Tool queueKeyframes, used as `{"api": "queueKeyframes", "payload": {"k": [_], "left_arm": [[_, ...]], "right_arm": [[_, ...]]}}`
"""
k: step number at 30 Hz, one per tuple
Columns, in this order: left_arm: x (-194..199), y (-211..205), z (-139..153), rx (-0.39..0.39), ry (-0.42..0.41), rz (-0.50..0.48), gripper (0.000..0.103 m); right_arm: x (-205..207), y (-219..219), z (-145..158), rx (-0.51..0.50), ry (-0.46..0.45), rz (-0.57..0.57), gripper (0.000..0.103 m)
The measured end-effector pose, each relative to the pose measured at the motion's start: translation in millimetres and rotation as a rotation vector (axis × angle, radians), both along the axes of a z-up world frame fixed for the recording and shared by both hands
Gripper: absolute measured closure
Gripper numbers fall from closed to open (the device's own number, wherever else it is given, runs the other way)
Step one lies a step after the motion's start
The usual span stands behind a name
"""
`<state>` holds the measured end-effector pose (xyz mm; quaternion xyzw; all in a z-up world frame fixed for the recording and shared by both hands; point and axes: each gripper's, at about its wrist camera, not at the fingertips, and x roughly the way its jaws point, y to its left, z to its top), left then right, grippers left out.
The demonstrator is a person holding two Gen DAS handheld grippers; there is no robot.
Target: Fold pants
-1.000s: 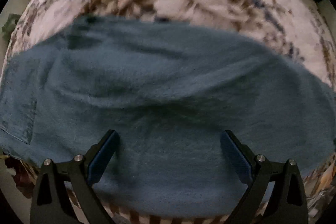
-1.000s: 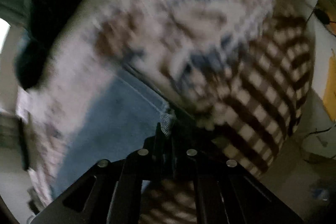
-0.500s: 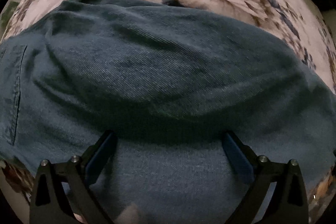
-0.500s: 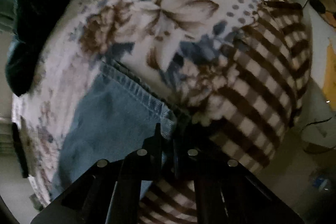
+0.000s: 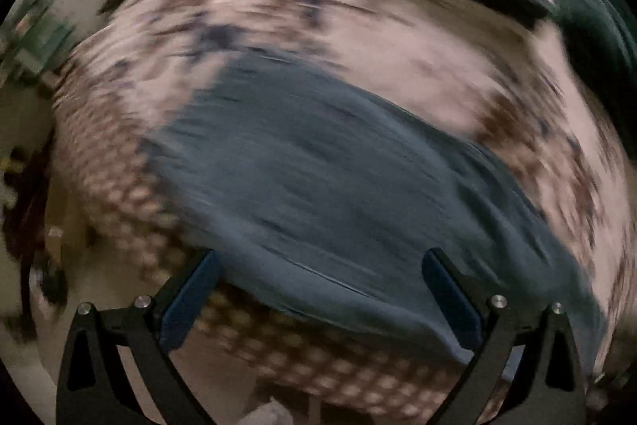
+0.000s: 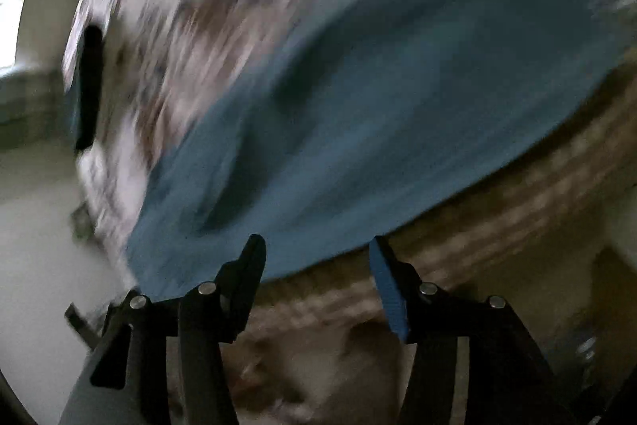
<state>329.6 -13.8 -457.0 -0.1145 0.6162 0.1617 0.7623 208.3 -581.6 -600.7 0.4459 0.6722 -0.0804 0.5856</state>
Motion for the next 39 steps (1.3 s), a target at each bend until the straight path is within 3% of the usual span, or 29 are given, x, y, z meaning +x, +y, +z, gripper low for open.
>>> {"api": "queueKeyframes", "payload": {"k": [3,5,6,7,8,9,11,14,18,20,22,26,28,29,31,33,35,37,38,39], "left_arm": [[1.1,55.5,-10.8,-0.002,0.001,0.111,0.0],[1.3,89.5,-29.9,-0.078,0.015,0.193,0.0],[2.4,101.8,-39.2,-0.135,0.02,0.223,0.006],[3.1,113.3,-46.9,-0.187,0.023,0.254,0.013],[1.4,125.2,-54.8,-0.26,0.008,0.292,0.037],[-0.9,131.1,-57.6,-0.314,-0.012,0.313,0.071],[-3.5,139.4,-52.9,-0.35,-0.054,0.325,0.081],[-3.7,131.9,-27.1,-0.337,-0.142,0.249,0.085],[-2.3,127.7,9.7,-0.376,-0.291,0.185,0.085],[1.2,132.6,13.7,-0.392,-0.332,0.176,0.085],[2.0,137.5,0.4,-0.37,-0.307,0.166,0.085],[-14.8,155.1,-68.2,-0.328,-0.138,0.256,0.085],[-23.7,158.1,-81.7,-0.303,-0.096,0.241,0.083],[-28.4,158.4,-81.8,-0.302,-0.089,0.223,0.081],[-32.5,161.5,-75.6,-0.312,-0.086,0.199,0.074],[-33.1,165.0,-57.5,-0.28,-0.064,0.194,0.065],[-27.4,160.8,-31.9,-0.196,-0.037,0.186,0.064],[-17.4,147.7,1.4,-0.059,-0.084,0.129,0.057],[-8.4,138.3,20.9,-0.019,-0.127,0.098,0.046],[-3.5,132.5,30.4,-0.014,-0.151,0.083,0.026]], "right_arm": [[8.4,65.2,-46.3,0.12,0.082,-0.047,0.046],[4.6,91.7,-70.2,0.145,0.136,-0.12,0.048],[0.5,97.2,-78.1,0.148,0.143,-0.171,0.064],[-4.4,100.5,-83.1,0.146,0.132,-0.229,0.077],[-8.3,103.1,-85.1,0.111,0.134,-0.267,0.09],[-12.6,104.8,-85.9,0.075,0.142,-0.287,0.096],[-18.3,108.9,-80.3,0.031,0.135,-0.314,0.098],[-9.8,113.4,-48.3,-0.049,0.038,-0.221,0.098],[3.0,104.7,-5.5,-0.103,-0.137,-0.122,0.099],[1.1,96.7,-0.8,-0.111,-0.185,-0.092,0.099],[-0.3,98.4,-10.0,-0.123,-0.189,-0.044,0.099],[-7.9,120.6,-45.0,-0.158,-0.101,0.083,0.098],[-15.9,125.3,-65.9,-0.148,-0.008,0.094,0.094],[-18.6,124.1,-69.4,-0.138,0.016,0.081,0.086],[-22.5,117.9,-70.4,-0.132,0.084,0.079,0.068],[-19.5,112.3,-55.6,-0.173,0.091,0.132,0.049],[-4.3,114.8,-27.4,-0.279,0.017,0.254,0.044],[17.3,120.9,-4.8,-0.345,-0.049,0.367,0.038],[33.1,123.4,3.6,-0.337,-0.079,0.396,0.037],[50.8,126.6,7.9,-0.314,-0.1,0.41,0.037]]}}
